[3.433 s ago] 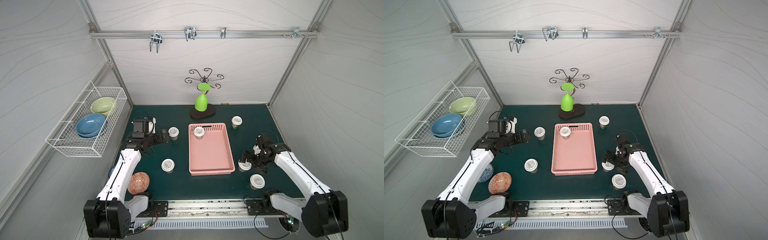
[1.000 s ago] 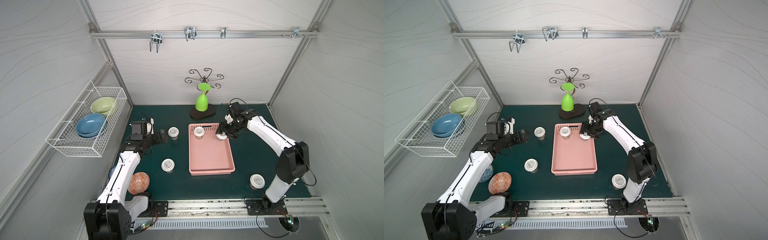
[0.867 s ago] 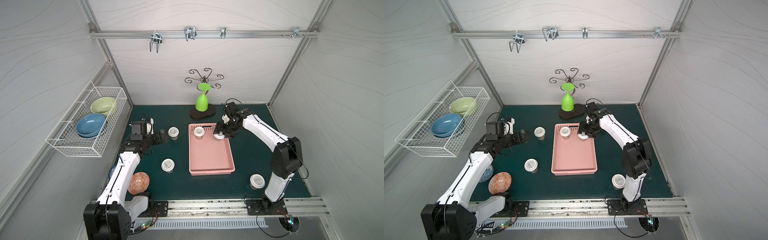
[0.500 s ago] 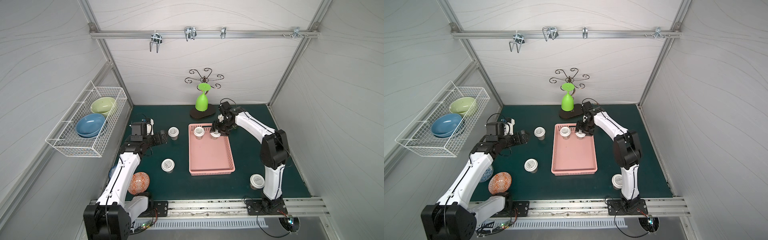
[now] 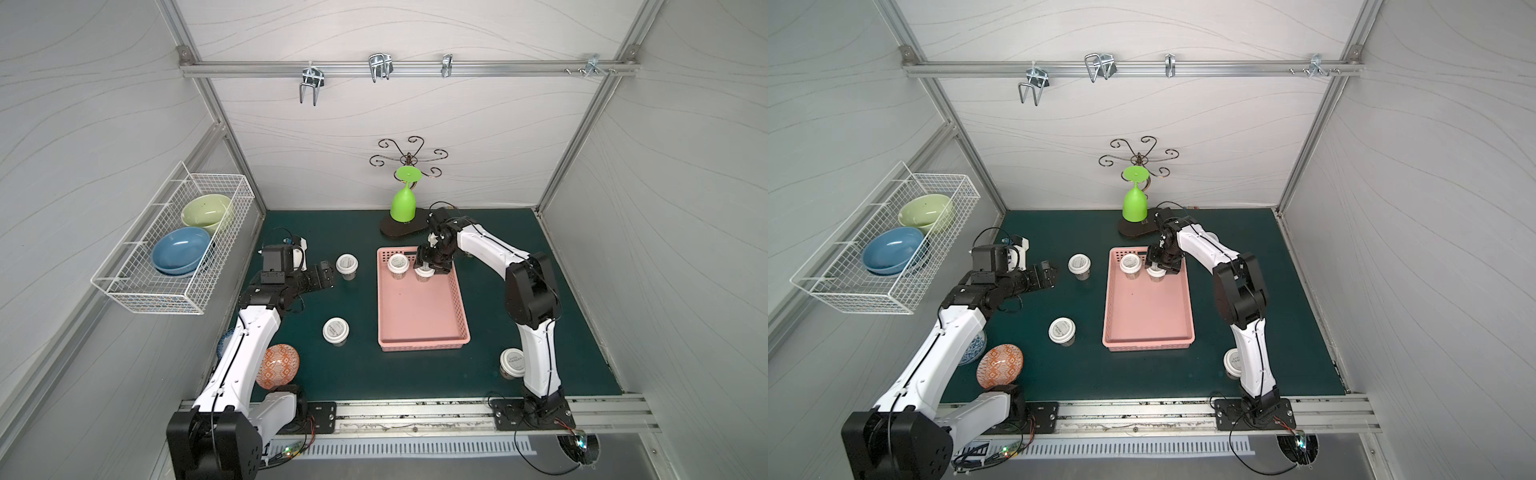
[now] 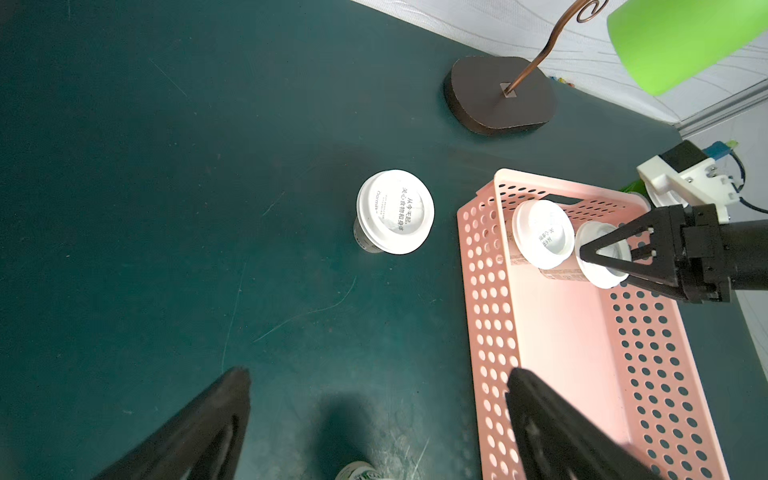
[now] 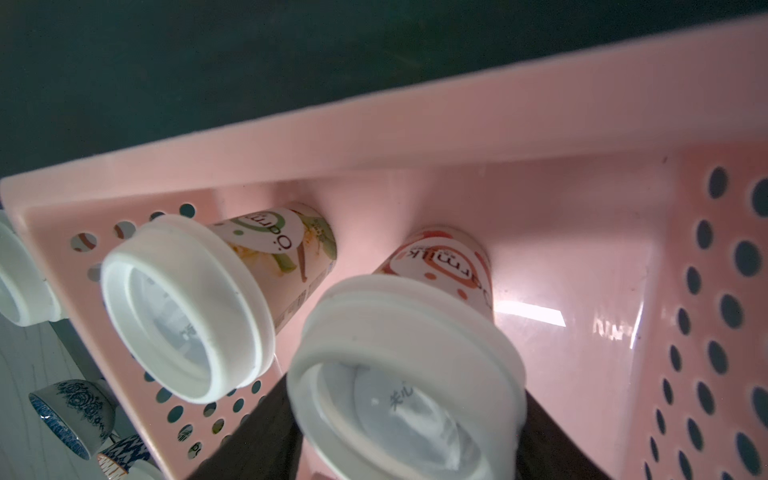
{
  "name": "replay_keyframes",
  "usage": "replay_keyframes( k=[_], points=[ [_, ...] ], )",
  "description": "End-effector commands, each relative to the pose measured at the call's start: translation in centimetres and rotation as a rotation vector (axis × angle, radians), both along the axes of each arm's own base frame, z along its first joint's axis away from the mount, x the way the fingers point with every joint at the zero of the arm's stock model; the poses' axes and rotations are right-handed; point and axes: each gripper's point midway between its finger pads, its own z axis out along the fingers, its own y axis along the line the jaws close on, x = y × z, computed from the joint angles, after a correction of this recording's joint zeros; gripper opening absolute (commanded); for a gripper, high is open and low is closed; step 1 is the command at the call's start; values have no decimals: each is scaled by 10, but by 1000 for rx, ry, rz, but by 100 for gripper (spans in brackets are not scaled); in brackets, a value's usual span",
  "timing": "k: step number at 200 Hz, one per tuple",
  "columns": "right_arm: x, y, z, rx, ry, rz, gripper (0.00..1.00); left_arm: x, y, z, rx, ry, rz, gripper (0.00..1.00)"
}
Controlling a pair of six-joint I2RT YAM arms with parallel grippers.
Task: Put the yogurt in the basket
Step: Place the yogurt in the basket.
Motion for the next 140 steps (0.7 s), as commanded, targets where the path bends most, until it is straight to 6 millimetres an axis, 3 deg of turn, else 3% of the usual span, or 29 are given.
replay_keyframes(
  k=[1, 28, 80, 140],
  points=[
    [3, 2, 1, -23, -14, 21, 74, 5, 0, 15, 8, -57, -12, 99],
    [0, 0, 10, -15, -28, 24, 85, 7, 3, 11, 23, -63, 1, 99],
    [-9, -10, 48, -7, -91, 26, 88, 7, 3, 13, 22, -71, -2, 99],
    [-27, -41, 91, -44, -200, 36, 91, 6, -1, 13, 10, -69, -15, 99]
  ],
)
